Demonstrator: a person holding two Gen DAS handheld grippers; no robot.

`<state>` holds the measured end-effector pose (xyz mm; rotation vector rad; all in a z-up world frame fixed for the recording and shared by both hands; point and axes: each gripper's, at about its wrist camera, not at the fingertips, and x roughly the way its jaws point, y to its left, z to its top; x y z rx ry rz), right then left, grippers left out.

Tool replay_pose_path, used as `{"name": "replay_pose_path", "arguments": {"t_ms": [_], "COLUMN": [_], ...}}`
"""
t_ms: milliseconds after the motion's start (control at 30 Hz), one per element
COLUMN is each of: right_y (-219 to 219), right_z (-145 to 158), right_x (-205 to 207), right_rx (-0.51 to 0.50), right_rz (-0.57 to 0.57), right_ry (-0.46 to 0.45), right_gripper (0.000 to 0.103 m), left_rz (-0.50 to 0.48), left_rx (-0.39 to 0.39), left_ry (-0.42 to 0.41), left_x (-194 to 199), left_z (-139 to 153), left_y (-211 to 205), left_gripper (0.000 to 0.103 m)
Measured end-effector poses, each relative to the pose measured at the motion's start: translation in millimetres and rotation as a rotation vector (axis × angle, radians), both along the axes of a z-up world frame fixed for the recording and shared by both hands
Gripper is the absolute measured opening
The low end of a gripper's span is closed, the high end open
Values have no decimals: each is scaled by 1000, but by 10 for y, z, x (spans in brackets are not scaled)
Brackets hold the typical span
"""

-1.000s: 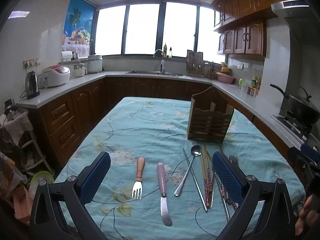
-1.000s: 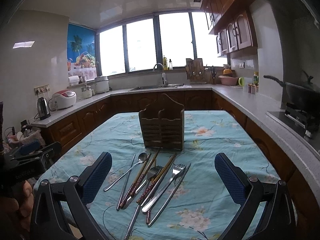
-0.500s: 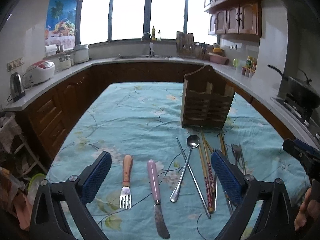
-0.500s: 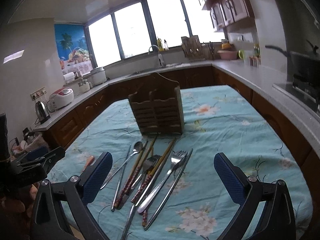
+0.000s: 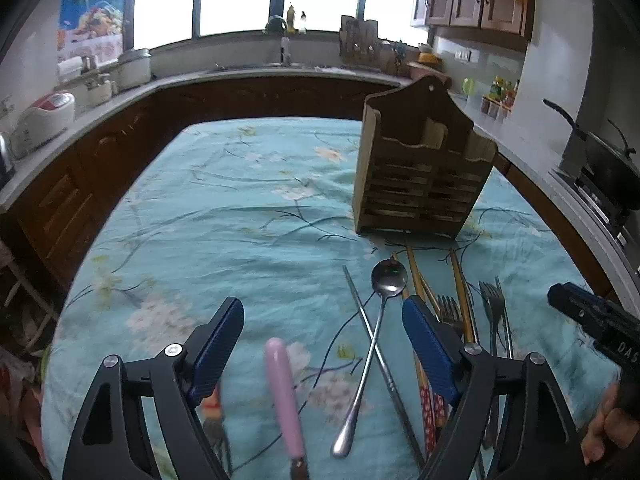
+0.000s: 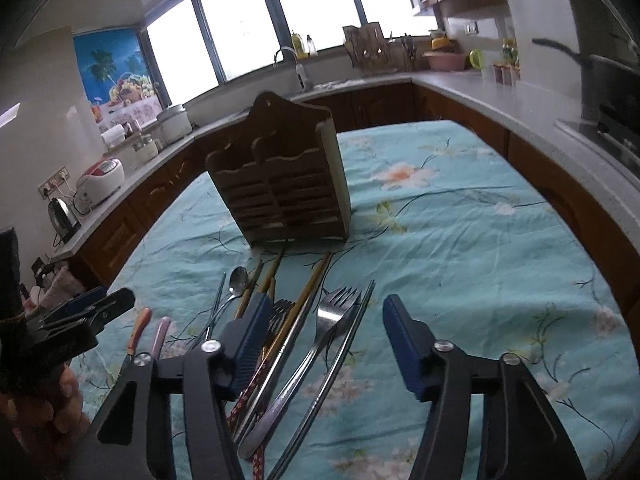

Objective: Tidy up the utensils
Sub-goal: 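Grasp the steel spoon with the left tool while the right tool grasps a thin metal rod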

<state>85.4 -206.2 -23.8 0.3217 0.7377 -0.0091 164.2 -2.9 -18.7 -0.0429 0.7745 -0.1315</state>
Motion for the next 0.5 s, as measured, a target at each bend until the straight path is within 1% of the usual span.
{"name": "replay_pose_path", "arguments": {"t_ms": [67, 200, 300, 367, 467, 500], "right_y": [-3, -49, -74, -112, -199, -214], "right_z": [-69, -186, -275, -345, -453, -469], "right_x": [84, 209, 295, 351, 460, 491], "right_rx": [7, 42, 34, 41, 52, 53], "right_rz": [6, 7, 7, -2, -23, -29], "right_ry": [24, 67, 97, 121, 160, 166], "right_gripper": [49, 44, 40, 34, 24, 23], "left_rz": [-13, -43, -56, -62, -79, -84], "left_rx": [0, 1, 12, 23, 13, 15], "left_ry": [11, 56, 85, 110, 136, 142], "left_x": [103, 306, 437, 554, 706, 762], "left_z": [-22, -102, -155, -198, -255, -270], "left_y": [-30, -102, -178, -226, -287, -298], "left_gripper": [79, 76, 74, 72, 72, 72]}}
